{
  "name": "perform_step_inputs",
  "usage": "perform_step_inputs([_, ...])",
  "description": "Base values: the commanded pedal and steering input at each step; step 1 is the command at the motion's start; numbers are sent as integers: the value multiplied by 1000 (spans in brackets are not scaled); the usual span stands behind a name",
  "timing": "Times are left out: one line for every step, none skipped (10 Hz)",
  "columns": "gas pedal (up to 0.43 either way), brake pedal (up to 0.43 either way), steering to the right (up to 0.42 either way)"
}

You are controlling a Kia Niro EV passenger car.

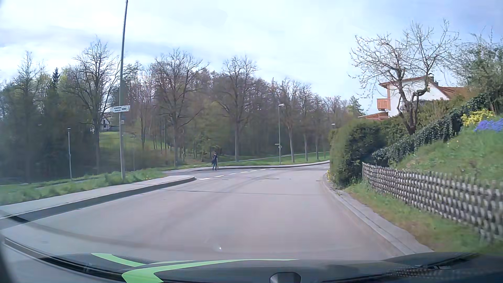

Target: Follow the waypoints while adhering to traffic rules and regulations

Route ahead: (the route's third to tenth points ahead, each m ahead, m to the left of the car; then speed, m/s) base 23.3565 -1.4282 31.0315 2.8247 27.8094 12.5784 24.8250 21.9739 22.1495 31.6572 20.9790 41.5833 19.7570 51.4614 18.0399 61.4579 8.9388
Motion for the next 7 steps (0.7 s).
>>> perform_step_inputs([0,341,48])
perform_step_inputs([0,311,48])
perform_step_inputs([0,311,47])
perform_step_inputs([0,329,46])
perform_step_inputs([0,354,46])
perform_step_inputs([0,348,45])
perform_step_inputs([0,348,45])
